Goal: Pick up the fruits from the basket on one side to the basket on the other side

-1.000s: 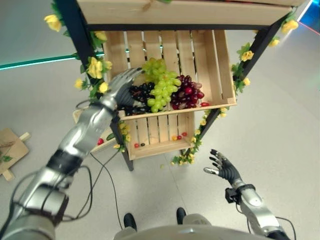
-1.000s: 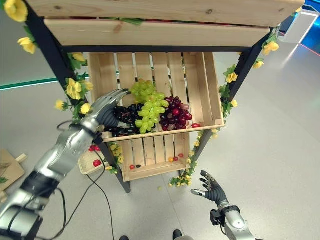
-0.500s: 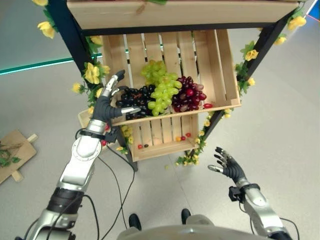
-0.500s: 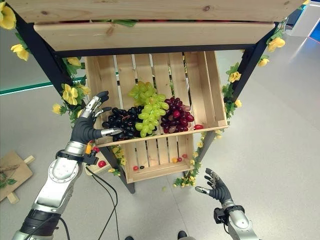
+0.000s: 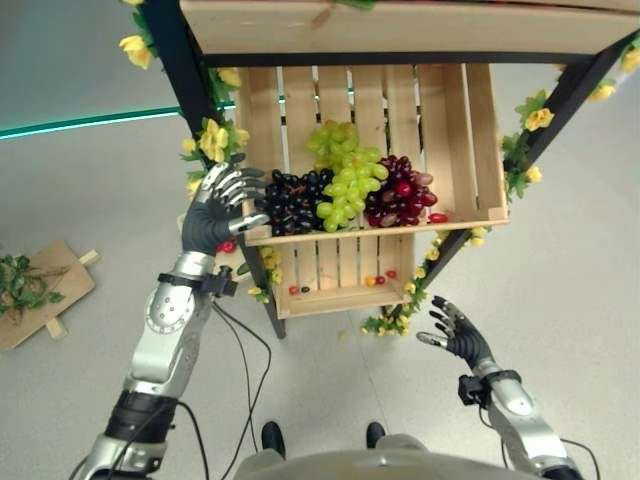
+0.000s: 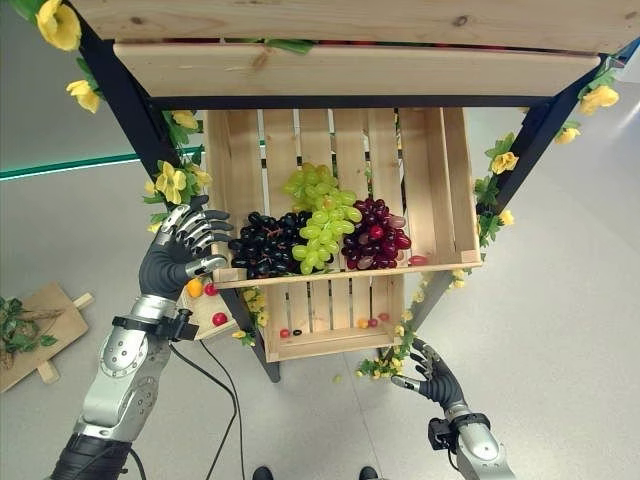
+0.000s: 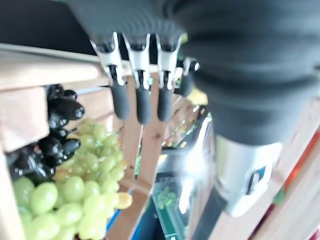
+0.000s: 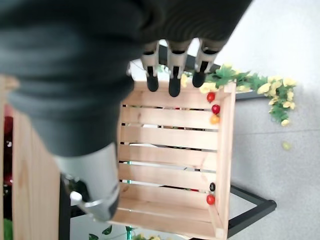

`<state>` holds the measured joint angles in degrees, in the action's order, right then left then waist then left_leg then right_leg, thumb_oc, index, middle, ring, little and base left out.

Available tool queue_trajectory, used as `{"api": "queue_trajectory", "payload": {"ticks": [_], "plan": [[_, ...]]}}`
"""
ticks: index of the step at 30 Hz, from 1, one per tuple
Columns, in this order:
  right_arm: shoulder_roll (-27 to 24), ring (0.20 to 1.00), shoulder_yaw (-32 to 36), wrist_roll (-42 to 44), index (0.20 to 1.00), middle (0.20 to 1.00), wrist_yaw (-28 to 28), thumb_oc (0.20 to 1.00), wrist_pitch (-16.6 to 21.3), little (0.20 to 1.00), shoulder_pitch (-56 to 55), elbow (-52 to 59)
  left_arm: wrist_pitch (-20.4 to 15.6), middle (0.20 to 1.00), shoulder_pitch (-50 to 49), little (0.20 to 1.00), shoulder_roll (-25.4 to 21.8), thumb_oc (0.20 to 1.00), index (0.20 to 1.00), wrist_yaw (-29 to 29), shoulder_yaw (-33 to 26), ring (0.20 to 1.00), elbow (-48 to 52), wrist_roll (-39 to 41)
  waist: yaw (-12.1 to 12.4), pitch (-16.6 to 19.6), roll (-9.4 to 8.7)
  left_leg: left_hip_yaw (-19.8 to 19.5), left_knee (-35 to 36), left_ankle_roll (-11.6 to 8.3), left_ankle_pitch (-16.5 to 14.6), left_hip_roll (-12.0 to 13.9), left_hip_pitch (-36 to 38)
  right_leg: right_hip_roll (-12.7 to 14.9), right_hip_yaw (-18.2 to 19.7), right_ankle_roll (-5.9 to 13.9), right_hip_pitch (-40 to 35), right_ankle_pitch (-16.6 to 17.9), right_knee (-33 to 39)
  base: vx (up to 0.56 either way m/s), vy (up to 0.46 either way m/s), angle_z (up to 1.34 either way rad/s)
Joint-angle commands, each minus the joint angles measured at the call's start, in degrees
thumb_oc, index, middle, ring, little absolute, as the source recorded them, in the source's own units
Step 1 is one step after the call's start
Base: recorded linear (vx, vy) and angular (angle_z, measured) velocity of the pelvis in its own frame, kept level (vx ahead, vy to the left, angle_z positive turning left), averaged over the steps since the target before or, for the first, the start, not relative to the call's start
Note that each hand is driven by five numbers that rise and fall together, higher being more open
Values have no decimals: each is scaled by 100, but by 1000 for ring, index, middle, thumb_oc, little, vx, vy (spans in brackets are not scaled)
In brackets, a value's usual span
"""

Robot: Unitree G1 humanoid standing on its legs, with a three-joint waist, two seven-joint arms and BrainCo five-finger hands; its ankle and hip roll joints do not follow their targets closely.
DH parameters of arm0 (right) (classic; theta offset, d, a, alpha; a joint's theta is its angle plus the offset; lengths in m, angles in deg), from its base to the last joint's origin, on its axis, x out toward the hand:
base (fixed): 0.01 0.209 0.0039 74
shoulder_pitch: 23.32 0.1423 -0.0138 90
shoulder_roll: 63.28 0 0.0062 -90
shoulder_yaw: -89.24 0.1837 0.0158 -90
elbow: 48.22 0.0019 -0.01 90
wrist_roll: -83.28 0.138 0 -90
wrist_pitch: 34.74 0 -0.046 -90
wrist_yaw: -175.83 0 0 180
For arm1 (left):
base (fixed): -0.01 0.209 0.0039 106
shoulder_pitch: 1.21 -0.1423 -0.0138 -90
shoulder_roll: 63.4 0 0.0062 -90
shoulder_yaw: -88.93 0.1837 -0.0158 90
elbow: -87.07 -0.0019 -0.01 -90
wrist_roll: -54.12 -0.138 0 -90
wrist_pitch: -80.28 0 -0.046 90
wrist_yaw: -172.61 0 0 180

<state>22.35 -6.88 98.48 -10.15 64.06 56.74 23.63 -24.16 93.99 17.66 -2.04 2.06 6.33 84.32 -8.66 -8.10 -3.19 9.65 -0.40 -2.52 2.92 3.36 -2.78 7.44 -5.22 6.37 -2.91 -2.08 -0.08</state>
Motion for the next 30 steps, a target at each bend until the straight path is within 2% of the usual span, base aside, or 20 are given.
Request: {"api": "queue_trajectory", "payload": {"ticks": [1,3,13,27,30], "plan": [[189,1000,190,126,1000,1000,-44,1000,445,1000,222,205,-150,1000,-138,1000,-193,1000,1000,313,-434,1000,177,401,45,123,-297,-88,-671,36,-886,48,185,260,11,338,561,262,-295,-11,2,11],[212,1000,248,146,1000,1000,-38,1000,469,1000,214,226,-117,1000,-384,1000,-181,1000,1000,498,-396,1000,269,441,77,114,-279,-151,-590,31,-835,35,172,260,-47,327,581,261,-303,-8,-5,12],[199,1000,434,173,1000,1000,34,1000,526,1000,172,265,-24,1000,-1245,1000,-35,1000,1000,677,-529,1000,120,491,237,106,-202,-337,-578,16,-801,7,155,290,-214,294,458,215,-257,3,-3,11],[185,1000,501,222,1000,1000,39,1000,520,1000,131,373,-75,1000,-1507,1000,110,1000,1000,567,-699,1000,73,380,347,103,-180,-570,-522,-3,-727,-37,77,335,-461,276,419,152,-350,-21,-2,12],[180,1000,513,251,1000,1000,35,1000,514,1000,123,387,-83,1000,-1537,1000,133,1000,1000,524,-738,1000,102,325,418,76,-172,-745,-480,-28,-666,-74,10,373,-653,256,402,112,-388,-39,-6,17]]}}
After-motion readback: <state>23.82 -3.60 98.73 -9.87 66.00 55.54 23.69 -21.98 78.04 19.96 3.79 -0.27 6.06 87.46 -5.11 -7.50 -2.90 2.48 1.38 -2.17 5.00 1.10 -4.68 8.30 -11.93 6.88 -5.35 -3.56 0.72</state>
